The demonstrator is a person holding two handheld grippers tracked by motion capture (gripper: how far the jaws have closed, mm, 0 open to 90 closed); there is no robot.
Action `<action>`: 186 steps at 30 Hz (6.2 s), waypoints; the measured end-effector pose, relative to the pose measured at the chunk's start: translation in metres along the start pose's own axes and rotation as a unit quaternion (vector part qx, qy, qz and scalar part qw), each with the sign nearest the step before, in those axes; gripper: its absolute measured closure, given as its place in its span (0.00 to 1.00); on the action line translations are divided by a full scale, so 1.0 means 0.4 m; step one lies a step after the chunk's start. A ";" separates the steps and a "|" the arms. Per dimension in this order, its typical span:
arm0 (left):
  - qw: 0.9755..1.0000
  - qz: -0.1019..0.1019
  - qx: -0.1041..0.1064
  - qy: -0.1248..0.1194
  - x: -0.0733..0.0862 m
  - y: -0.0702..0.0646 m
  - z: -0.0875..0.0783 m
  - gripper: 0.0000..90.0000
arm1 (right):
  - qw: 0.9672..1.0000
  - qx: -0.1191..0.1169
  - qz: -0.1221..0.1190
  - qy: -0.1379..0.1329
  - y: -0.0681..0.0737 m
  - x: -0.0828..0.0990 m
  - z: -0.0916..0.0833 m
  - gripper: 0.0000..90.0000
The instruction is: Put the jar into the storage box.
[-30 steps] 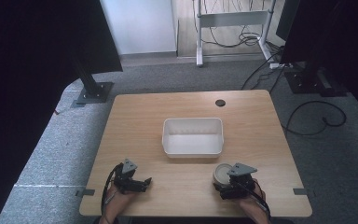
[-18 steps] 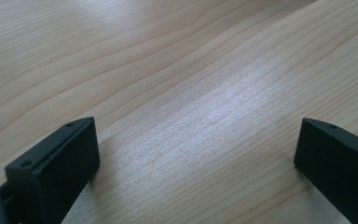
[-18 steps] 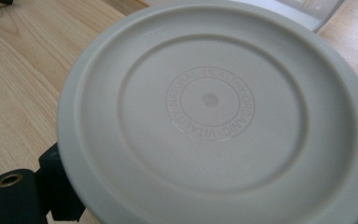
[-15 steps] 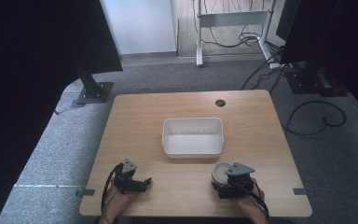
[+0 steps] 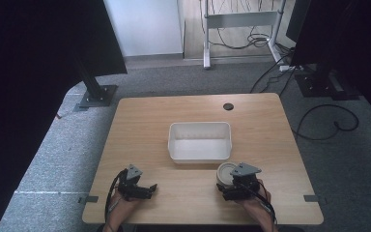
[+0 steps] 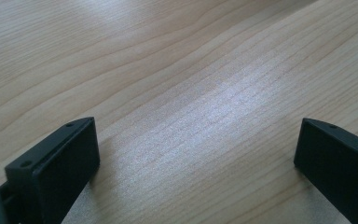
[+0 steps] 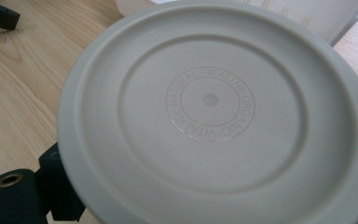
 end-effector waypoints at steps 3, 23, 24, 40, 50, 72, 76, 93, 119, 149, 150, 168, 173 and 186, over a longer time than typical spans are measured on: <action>1.000 0.000 0.000 0.000 0.000 0.000 0.000 0.00 | 1.000 -0.001 0.002 0.002 -0.002 -0.009 0.007 0.10; 1.000 0.000 0.000 0.000 0.000 0.000 0.000 0.00 | 1.000 0.004 -0.004 -0.008 -0.007 -0.075 0.029 0.10; 1.000 0.000 0.000 0.000 0.000 0.000 0.000 0.00 | 1.000 0.004 -0.004 -0.007 -0.007 -0.079 0.030 0.10; 1.000 0.000 0.000 0.000 0.000 0.000 0.000 0.00 | 1.000 0.005 -0.008 -0.018 -0.015 -0.148 0.060 0.10; 1.000 -0.001 0.000 -0.001 0.000 0.000 0.000 0.00 | 1.000 0.008 -0.015 -0.023 -0.030 -0.197 0.087 0.10; 1.000 -0.001 0.000 -0.001 0.000 0.000 0.000 0.00 | 0.999 0.008 -0.020 -0.024 -0.044 -0.266 0.175 0.10; 1.000 0.000 0.000 -0.001 0.000 0.000 0.000 0.00 | 1.000 0.007 -0.019 -0.023 -0.045 -0.276 0.194 0.10; 1.000 0.000 0.000 0.000 0.000 0.000 0.000 0.00 | 1.000 0.000 -0.018 -0.024 -0.038 -0.303 0.284 0.10; 1.000 0.001 0.001 0.000 0.000 0.000 0.000 0.00 | 1.000 0.000 0.009 0.011 -0.015 -0.265 0.387 0.10; 1.000 0.001 0.001 0.000 0.000 0.000 0.000 0.00 | 0.999 -0.036 -0.035 0.005 -0.012 -0.278 0.288 0.03; 1.000 0.001 0.001 0.000 0.000 0.000 0.000 0.00 | 0.999 -0.037 -0.036 0.005 -0.013 -0.275 0.283 0.03; 1.000 0.001 0.001 0.000 0.000 0.000 0.000 0.00 | 0.997 -0.048 -0.061 0.004 -0.011 -0.240 0.218 0.04; 1.000 0.001 0.001 0.000 0.000 0.000 0.000 0.00 | 0.997 -0.043 -0.062 -0.002 -0.020 -0.229 0.195 0.04; 1.000 0.001 0.001 0.000 0.000 0.000 0.000 0.00 | 0.997 -0.048 -0.053 -0.021 -0.027 -0.211 0.144 0.04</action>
Point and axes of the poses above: each handheld gripper's, and its own axes: z roughly forward along the jaws, x roughly out of its underside, y roughly to its left, the point moved 10 cm from there along z, roughly forward along the jaws, and after that the axes turned 8 degrees about -z, right-handed, at the moved point
